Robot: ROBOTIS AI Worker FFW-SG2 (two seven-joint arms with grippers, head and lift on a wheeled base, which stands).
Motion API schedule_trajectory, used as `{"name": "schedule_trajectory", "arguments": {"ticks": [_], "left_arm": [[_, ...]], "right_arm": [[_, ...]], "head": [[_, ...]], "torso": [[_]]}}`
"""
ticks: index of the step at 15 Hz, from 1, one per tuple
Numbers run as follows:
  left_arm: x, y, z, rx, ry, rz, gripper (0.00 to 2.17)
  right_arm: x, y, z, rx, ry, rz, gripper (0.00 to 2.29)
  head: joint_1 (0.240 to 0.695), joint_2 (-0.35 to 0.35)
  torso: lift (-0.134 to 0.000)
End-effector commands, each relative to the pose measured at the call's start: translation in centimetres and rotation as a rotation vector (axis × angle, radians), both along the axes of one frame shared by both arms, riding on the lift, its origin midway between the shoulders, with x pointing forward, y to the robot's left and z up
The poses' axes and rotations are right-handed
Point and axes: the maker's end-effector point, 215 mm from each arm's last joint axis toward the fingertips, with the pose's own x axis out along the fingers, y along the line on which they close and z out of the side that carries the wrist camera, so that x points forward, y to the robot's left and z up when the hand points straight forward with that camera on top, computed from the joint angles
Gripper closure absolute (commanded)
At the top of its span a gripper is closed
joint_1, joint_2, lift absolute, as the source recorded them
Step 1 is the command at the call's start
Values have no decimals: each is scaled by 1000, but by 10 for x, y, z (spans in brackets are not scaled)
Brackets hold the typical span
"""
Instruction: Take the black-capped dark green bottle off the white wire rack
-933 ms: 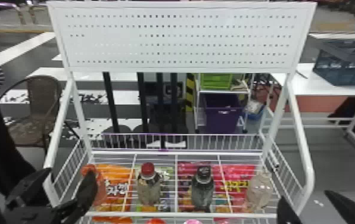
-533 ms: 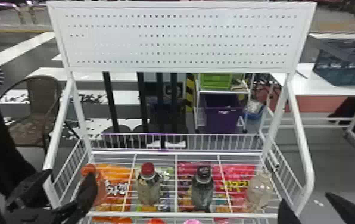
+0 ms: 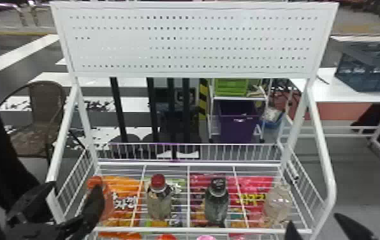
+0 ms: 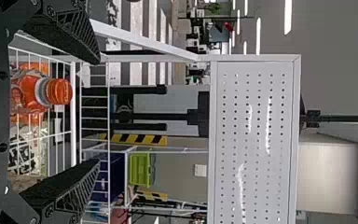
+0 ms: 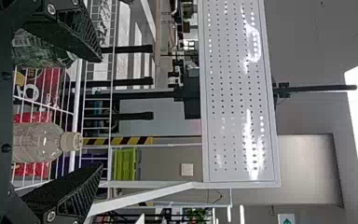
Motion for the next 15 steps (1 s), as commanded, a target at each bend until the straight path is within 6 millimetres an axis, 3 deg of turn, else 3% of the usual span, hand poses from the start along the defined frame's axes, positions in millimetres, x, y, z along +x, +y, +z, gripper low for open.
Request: {"name": "schedule_trajectory", "arguments": {"ticks": [1, 5, 11, 15], "left_arm": [[0, 0, -1, 4, 1, 1, 144], [2, -2, -2, 9, 5, -1, 144], [3, -7, -11, 17, 29, -8, 144], [4, -5, -19, 25, 43, -5, 144]], "right_arm": [[5, 19, -34, 8, -25, 27, 110], [28, 58, -93, 15, 3, 65, 110], [90, 117, -121, -1, 23, 107, 113], [128, 128, -130, -21, 42, 79, 113]], "head": [[499, 0], [499, 0], [499, 0], [499, 0]], "torso": [[0], [0], [0], [0]]}}
